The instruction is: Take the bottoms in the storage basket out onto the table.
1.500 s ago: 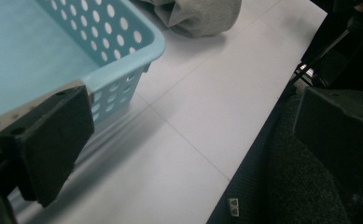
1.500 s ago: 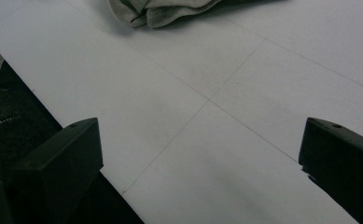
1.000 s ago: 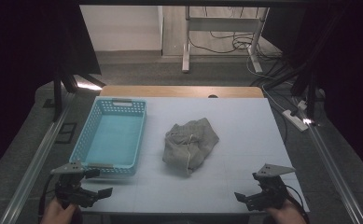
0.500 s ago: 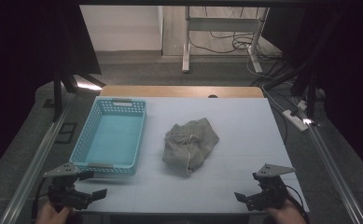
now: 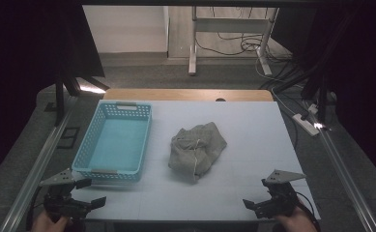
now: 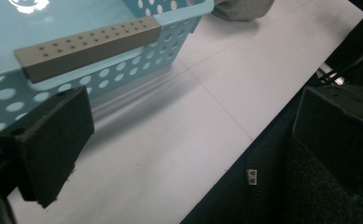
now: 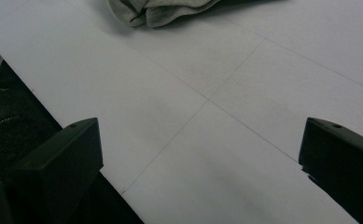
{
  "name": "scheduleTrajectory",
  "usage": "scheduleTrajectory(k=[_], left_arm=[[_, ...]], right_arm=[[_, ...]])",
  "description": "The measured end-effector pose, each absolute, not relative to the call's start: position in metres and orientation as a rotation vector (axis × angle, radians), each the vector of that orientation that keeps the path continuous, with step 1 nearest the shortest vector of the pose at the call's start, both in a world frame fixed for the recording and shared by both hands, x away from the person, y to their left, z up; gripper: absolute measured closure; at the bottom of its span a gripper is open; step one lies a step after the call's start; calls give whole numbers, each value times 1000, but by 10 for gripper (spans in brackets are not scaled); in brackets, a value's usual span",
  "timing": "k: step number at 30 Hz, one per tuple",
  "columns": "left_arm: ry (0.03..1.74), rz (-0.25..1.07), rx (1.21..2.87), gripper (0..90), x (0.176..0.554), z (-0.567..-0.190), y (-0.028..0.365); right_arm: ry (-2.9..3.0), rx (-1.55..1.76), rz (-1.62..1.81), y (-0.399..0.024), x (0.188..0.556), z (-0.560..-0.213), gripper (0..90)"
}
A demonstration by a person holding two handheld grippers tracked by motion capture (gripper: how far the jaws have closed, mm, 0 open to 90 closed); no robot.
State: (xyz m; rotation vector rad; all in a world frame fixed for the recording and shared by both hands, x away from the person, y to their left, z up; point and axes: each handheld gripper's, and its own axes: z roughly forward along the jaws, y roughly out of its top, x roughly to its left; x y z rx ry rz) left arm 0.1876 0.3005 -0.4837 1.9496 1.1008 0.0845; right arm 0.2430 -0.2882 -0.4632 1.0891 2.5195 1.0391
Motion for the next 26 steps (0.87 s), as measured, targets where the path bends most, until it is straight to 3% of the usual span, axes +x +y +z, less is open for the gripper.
scheduleTrajectory(k=[26], left_arm=[[1141,113,2041,0,178,-485,304]], right_arm=[[2525,1087,1027,-287,243,-463,0]])
